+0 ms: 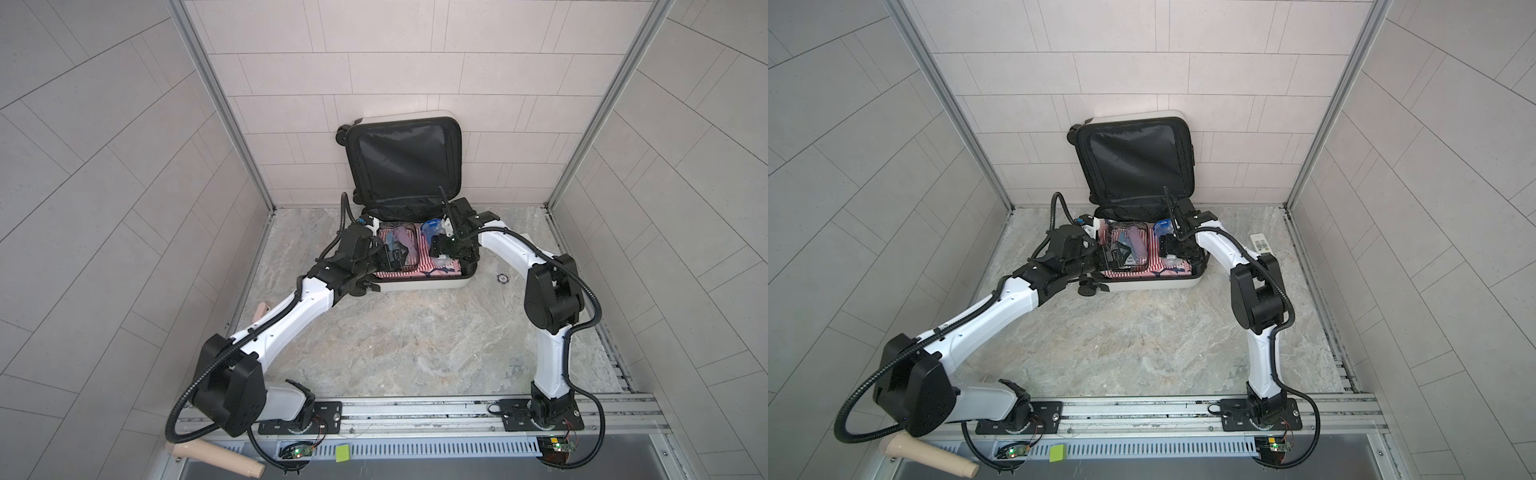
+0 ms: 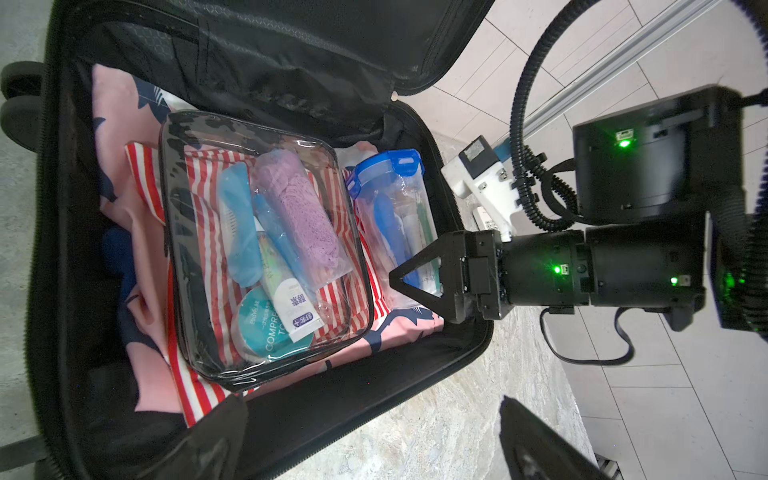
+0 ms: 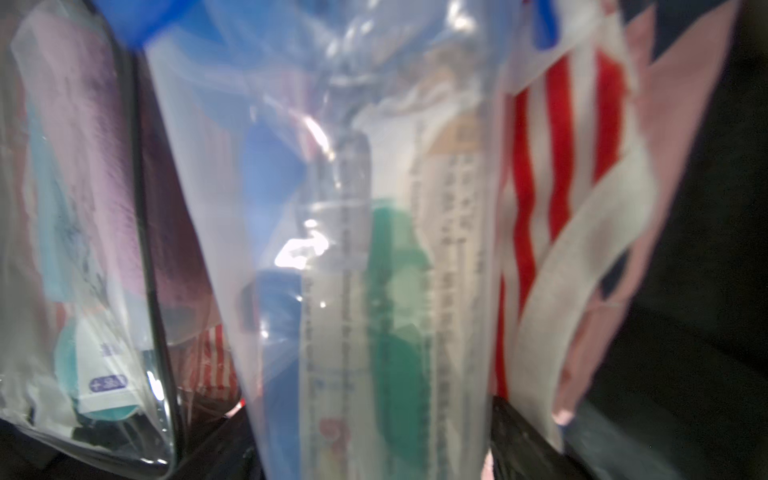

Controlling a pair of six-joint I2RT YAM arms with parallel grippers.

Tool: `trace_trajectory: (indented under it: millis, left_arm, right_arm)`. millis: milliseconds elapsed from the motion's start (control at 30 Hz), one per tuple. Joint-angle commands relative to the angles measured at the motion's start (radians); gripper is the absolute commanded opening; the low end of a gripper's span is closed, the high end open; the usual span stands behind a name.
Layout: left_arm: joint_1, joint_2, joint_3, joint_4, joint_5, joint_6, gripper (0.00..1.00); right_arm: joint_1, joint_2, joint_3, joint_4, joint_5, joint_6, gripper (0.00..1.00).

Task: Pack the luggage
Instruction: 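Push the container down into the suitcase with the right gripper, then release the container and raise both grippers away from the suitcase contents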

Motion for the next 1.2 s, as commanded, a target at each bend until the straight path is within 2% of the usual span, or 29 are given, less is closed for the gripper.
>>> trace_trajectory:
  millis: [0,100,267,533,833,900,1033,1167]
  left_arm:
    - [0.006,-0.027,-0.01,-0.01,-0.014,-0.004,1.0]
    - [0.006,-0.024,-0.01,-0.011,-0.016,-0.003,1.0]
    - [0.006,-0.022,-0.013,-0.002,-0.015,-0.006,1.0]
    - [0.006,-0.028,-0.002,-0.017,-0.016,0.005,1.0]
    - [0.028,-0.042,0.027,-0.038,-0.007,0.014,1.0]
    - [0.045,-0.044,0.029,-0.036,0.009,0.009,1.0]
    - [0.09,-0.047,0.041,-0.034,0.042,-0.004,1.0]
    - [0.127,-0.05,0.061,-0.048,0.058,-0.005,1.0]
  right_arm:
    - [0.016,0.006,0.021,0.056,-0.086,0.04,0.81]
    - [0.02,0.002,0.019,0.083,-0.132,0.071,0.78]
    - [0.029,0.012,0.009,0.072,-0.109,0.068,0.77]
    - [0.025,-0.057,0.004,0.039,-0.055,0.034,0.9]
    - [0.022,-0.104,0.123,-0.059,0.05,-0.032,0.92]
    - [0.022,-0.091,0.147,-0.059,0.052,-0.032,0.87]
    - [0.02,-0.04,0.206,-0.056,0.041,-0.022,0.6]
    - [0.02,0.011,0.257,-0.053,0.03,-0.005,0.45]
